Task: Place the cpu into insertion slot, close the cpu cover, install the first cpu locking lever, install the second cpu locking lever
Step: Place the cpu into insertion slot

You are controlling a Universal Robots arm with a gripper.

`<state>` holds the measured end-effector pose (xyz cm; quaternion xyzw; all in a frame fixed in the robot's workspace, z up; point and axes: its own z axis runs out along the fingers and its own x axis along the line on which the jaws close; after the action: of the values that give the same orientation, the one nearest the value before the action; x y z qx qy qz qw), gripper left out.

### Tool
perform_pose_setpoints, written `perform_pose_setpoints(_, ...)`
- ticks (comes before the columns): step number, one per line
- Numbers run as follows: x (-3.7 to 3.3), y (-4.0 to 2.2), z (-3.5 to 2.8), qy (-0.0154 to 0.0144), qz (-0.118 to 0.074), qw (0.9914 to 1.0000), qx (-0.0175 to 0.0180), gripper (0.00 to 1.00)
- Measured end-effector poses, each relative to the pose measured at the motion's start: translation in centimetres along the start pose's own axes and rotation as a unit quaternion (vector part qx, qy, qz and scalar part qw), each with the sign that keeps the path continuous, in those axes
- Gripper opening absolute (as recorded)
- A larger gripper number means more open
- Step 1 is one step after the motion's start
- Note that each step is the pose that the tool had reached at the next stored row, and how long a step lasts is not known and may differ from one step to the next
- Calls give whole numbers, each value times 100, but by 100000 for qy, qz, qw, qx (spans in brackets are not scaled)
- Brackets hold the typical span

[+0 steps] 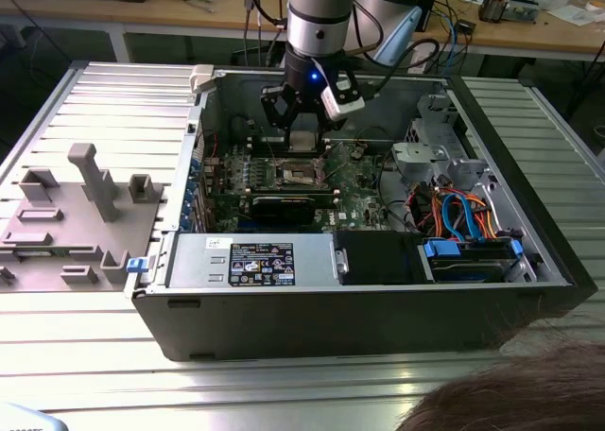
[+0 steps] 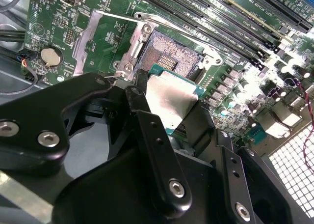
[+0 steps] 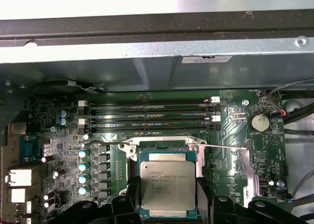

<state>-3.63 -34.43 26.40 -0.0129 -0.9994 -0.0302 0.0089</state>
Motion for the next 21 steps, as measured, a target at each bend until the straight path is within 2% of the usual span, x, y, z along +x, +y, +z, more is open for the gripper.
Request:
perform_pose_setpoints(19,0,-2,32,5,1,100000,5,54)
perform_pose_setpoints(21,0,-4,59,1,0,100000,1,54)
